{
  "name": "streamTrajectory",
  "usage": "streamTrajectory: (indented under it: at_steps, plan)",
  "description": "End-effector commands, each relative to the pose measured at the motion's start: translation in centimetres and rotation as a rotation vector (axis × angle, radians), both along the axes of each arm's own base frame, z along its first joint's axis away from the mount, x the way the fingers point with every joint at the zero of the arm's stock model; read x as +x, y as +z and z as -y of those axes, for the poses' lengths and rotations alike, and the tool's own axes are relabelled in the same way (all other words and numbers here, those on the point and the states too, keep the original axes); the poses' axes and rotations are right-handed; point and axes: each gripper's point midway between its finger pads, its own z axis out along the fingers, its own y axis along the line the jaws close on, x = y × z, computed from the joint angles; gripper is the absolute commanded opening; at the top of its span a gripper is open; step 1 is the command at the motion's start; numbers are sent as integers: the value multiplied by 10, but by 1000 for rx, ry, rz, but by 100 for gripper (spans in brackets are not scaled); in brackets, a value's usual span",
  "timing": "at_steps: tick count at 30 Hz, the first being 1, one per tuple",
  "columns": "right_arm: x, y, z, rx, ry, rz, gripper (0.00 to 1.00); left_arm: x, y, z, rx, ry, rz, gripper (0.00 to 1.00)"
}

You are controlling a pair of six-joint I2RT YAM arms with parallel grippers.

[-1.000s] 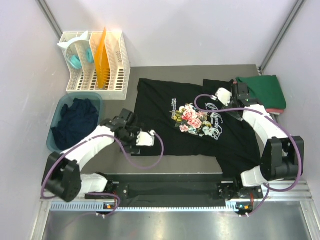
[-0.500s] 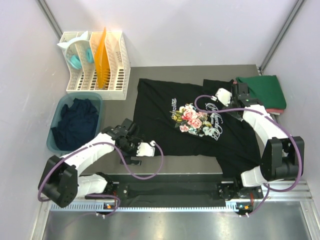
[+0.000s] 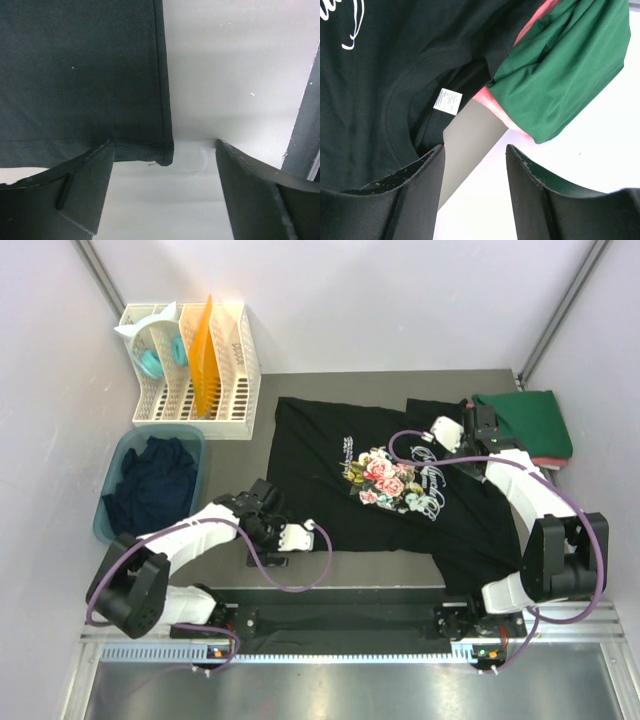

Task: Fold and stack the t-shirts
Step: Flatten out the tshirt

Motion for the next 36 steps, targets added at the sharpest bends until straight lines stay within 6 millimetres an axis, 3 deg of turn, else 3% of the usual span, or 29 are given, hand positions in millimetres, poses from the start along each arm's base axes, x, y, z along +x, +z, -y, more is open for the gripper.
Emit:
streamTrajectory:
  at_steps: [1, 3, 5, 6, 7, 9, 12, 18, 21, 24, 29, 36]
  plan:
    - [11, 30, -4, -6, 9, 80, 53, 19, -14, 6, 3, -13, 61, 70]
    - [11, 32, -3, -13, 16, 82, 53, 18, -17, 1, 34, -16, 51, 56]
    - [9, 34, -2, -25, 29, 81, 56, 13, -20, -4, 63, -27, 27, 25]
    - [7, 33, -2, -30, 37, 76, 57, 13, -20, -8, 83, -25, 25, 3]
    - [2, 29, -2, -33, 49, 63, 58, 12, -20, -12, 101, -21, 21, 0]
    - [-8, 22, -4, -43, 105, 24, 61, 7, -19, -19, 126, -14, 12, 0]
    - [-38, 2, -12, -32, 220, -65, 63, 0, -16, -29, 160, -22, 13, 0]
    - [-131, -38, -18, -44, 472, -288, 68, -12, -17, -42, 196, -11, 4, 0]
    - [-178, -53, -12, -65, 544, -393, 69, -8, -15, -39, 192, 8, 6, 0]
    - [-211, -62, -8, -69, 568, -447, 69, 3, -12, -34, 188, 23, 19, 0]
    - [-247, -69, -8, -28, 557, -490, 72, 17, -8, -30, 197, 28, 36, 0]
    - [-244, -78, -12, 18, 519, -503, 76, 33, -5, -22, 200, 8, 61, 0]
